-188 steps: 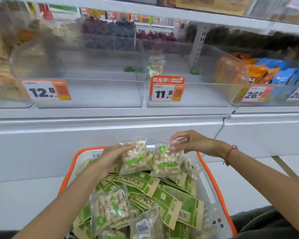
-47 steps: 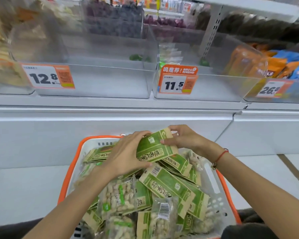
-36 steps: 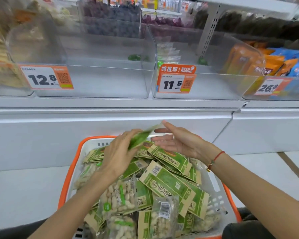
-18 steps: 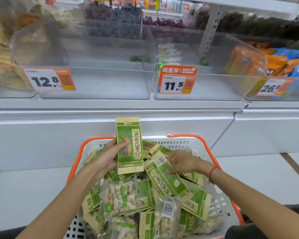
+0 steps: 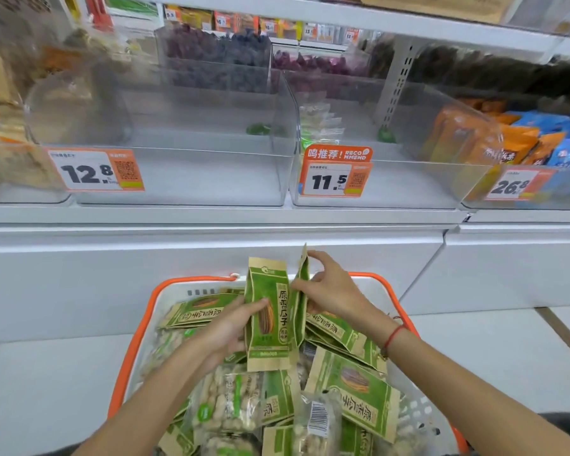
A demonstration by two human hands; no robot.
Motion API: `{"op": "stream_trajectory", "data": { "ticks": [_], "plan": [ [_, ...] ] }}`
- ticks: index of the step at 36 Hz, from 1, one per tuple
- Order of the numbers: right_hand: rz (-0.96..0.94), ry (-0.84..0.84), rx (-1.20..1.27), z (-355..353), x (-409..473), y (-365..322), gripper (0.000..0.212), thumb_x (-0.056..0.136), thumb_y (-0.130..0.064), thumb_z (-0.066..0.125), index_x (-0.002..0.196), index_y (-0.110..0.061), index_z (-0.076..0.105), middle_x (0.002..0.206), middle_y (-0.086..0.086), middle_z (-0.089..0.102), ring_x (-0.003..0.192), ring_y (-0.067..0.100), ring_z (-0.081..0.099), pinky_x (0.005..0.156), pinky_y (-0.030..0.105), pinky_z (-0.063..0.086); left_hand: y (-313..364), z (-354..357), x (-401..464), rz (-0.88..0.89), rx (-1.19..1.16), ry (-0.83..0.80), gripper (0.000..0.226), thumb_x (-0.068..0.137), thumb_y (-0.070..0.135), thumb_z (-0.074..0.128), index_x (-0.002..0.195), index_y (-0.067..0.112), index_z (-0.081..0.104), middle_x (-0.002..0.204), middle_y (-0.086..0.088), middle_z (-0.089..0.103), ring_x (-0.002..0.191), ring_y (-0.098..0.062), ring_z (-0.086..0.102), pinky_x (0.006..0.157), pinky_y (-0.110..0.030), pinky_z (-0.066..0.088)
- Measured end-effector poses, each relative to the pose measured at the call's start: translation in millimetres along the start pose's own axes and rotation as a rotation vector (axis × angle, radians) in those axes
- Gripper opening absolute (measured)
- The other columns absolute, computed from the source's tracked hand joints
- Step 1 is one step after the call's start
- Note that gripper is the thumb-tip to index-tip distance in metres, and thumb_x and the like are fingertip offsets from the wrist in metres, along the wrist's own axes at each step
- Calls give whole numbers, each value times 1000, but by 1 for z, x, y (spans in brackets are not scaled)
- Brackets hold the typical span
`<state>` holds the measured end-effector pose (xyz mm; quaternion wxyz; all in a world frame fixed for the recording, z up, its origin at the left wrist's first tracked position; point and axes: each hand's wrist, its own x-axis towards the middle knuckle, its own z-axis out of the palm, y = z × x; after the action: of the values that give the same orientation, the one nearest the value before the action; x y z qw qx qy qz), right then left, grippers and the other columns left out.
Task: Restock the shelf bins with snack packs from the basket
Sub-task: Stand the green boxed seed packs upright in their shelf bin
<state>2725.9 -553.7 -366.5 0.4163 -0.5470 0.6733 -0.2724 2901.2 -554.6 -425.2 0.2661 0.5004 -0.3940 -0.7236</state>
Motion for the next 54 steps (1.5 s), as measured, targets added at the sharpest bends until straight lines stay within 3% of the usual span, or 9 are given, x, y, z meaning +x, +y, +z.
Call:
{"op": "stream_trajectory", "data": {
  "ticks": [6, 10, 14, 22, 28, 33, 42, 48, 54],
  "plan": [
    [223, -353, 421, -5, 0, 7, 75, 92, -5, 59, 151, -25, 17, 104, 10, 58, 80, 21, 69, 69, 26, 59, 1, 5, -4, -118, -22, -170, 44, 93, 37, 46, 130, 13, 52, 113, -10, 70, 100, -20, 68, 81, -35, 56],
    [-53, -420, -159, -1, 7, 3, 87, 80, 9, 67, 148, -28, 26, 111, 5, 45, 81, 18, 59, 77, 31, 57, 1, 0, 0, -178, -91, -191, 40, 96, 36, 45, 125, 11, 56, 114, -14, 68, 100, -25, 66, 89, -40, 53],
    [-345, -466, -784, -9, 19, -11, 89, 72, -30, 82, 146, -26, 32, 138, 5, 27, 121, 21, 43, 102, 31, 39, 0, 1, 2, -203, -113, -227, 37, 97, 31, 42, 125, 9, 56, 107, -12, 70, 87, -22, 68, 76, -37, 57],
    [-512, -272, -1168, -24, 34, -13, 55, 71, -61, 71, 96, -18, 48, 91, -1, 53, 80, 19, 45, 66, 30, 27, 2, -14, 8, -72, -90, -121, 39, 96, 41, 39, 119, 12, 52, 84, -5, 71, 78, -19, 66, 78, -37, 52],
    [-173, -209, -559, -40, 43, 22, 30, 77, -48, 72, 89, -20, 73, 90, 0, 71, 85, 14, 63, 78, 29, 48, -3, -27, 12, 42, -169, 132, 46, 94, 43, 46, 134, 19, 46, 119, -12, 64, 109, -28, 61, 99, -49, 45],
    [113, -144, 120, -14, 27, 33, 27, 85, -32, 69, 89, -6, 72, 55, 0, 46, 43, 9, 33, 43, 19, 28, -3, -19, 10, 90, -161, 166, 46, 97, 42, 43, 137, 20, 41, 128, -12, 59, 118, -29, 55, 105, -53, 39],
    [63, -61, 262, 29, 17, 18, 28, 83, -30, 72, 95, -5, 71, 74, -1, 71, 43, 6, 52, 42, 12, 38, 2, -4, 5, 213, -49, 131, 58, 82, 62, 54, 127, 28, 44, 120, 3, 59, 107, -13, 58, 100, -40, 39],
    [18, 123, -147, -14, 49, 42, 25, 95, -30, 56, 94, -11, 71, 79, 5, 71, 59, 16, 62, 55, 21, 47, 1, -16, 12, 162, -100, 218, 28, 91, 45, 53, 109, 25, 57, 110, -3, 66, 106, -23, 61, 103, -53, 39],
    [255, -457, -786, -15, 57, 87, 31, 98, -36, 47, 118, -13, 50, 128, 11, 53, 117, 27, 51, 92, 31, 40, -3, -24, 16, 108, -175, 275, 18, 94, 38, 51, 102, 26, 61, 114, -9, 65, 111, -29, 58, 104, -54, 38]
  ]
}}
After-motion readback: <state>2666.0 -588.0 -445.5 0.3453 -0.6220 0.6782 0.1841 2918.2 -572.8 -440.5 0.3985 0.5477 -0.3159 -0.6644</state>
